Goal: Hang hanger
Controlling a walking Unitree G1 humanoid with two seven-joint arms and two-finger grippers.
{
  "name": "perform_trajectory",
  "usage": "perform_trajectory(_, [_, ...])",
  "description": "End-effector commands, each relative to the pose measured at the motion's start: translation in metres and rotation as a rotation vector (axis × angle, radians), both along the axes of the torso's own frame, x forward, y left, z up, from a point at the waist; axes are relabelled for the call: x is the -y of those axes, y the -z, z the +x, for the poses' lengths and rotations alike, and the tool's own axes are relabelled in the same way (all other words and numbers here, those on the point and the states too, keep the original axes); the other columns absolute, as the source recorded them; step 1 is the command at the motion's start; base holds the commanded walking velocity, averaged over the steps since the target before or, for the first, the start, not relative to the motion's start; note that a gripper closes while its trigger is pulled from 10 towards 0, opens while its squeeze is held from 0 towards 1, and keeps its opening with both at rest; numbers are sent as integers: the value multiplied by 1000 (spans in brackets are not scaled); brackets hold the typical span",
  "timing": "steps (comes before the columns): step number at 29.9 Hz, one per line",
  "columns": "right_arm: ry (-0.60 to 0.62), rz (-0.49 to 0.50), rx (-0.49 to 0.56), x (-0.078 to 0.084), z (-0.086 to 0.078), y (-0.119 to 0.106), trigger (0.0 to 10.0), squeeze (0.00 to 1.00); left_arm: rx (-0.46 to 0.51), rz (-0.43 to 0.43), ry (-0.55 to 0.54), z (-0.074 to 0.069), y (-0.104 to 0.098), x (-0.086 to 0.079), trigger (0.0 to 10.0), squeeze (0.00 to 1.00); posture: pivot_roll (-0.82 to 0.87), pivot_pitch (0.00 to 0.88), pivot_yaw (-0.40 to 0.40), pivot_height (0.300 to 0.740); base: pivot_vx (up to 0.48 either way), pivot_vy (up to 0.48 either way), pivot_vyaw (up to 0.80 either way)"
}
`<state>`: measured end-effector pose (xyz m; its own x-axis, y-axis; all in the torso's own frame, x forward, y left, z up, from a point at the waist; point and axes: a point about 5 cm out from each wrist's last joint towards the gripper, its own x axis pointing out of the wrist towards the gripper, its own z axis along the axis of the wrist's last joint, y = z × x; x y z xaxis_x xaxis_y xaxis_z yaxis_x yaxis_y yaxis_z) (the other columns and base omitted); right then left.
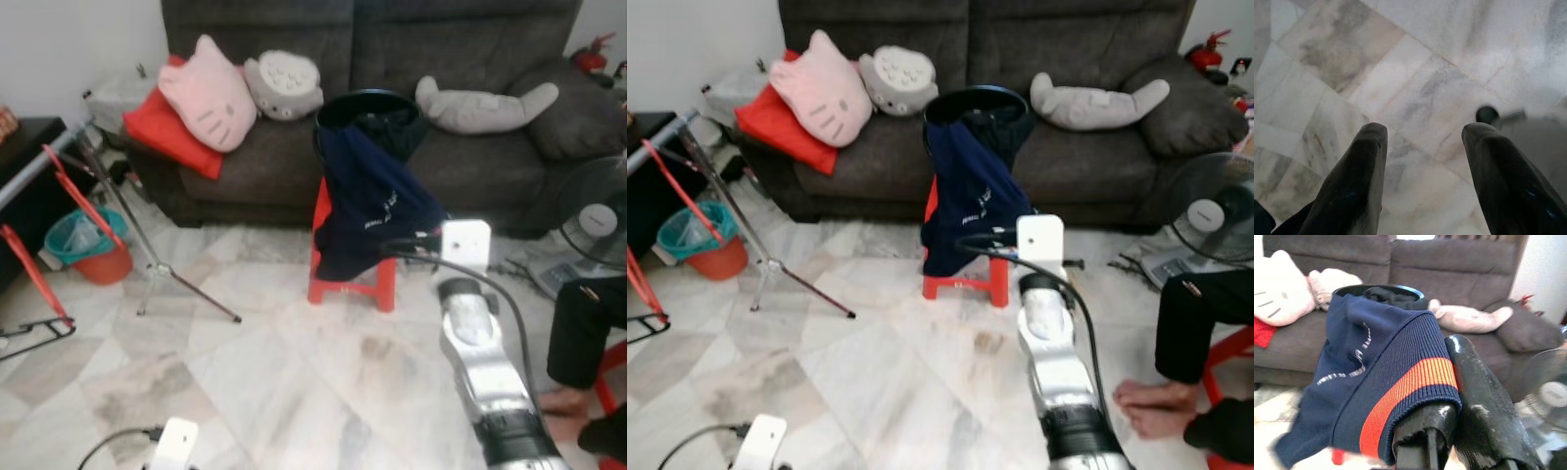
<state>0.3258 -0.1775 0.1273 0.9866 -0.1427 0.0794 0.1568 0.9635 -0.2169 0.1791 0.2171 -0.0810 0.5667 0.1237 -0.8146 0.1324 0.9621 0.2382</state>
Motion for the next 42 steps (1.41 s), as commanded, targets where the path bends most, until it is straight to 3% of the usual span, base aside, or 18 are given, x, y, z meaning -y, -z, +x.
perform_trajectory(1, [-18, -1, -11, -4, 1, 1, 10000, 0, -13, 23, 4, -2, 0, -6, 10000, 0, -132, 0, 40, 740, 0, 0, 0])
perform_trajectory(7, [-32, -11, -22, -4, 1, 3, 10000, 0, -15, 19, 1, -3, 0, -6, 10000, 0, -130, 0, 37, 740, 0, 0, 0])
perform_trajectory(30, [-46, -41, -43, 1, 2, 8, 10000, 0, -11, 17, -1, -4, 0, -6, 10000, 0, -133, 0, 37, 740, -366, 0, 0])
perform_trajectory(33, [-33, -43, -52, 6, 3, 10, 10000, 0, -10, 18, 0, -3, 0, -7, 10000, 0, -134, 0, 42, 740, 0, 0, 0])
perform_trajectory(36, [37, -11, -97, 22, 2, 19, 10000, 0, -6, 11, -1, -2, 0, -7, 10000, 0, -134, 0, 46, 740, 0, 0, 0])
perform_trajectory(40, [99, 14, -176, 40, -4, 41, 10000, 0, 4, -12, -13, -2, 0, -6, 10000, 0, -125, 0, 46, 740, 0, 0, 0])
perform_trajectory(42, [128, 38, -259, 52, -15, 64, 10000, 0, -3, -12, -12, -2, 0, -6, 10000, 0, -121, 0, 46, 740, 0, 0, 0])
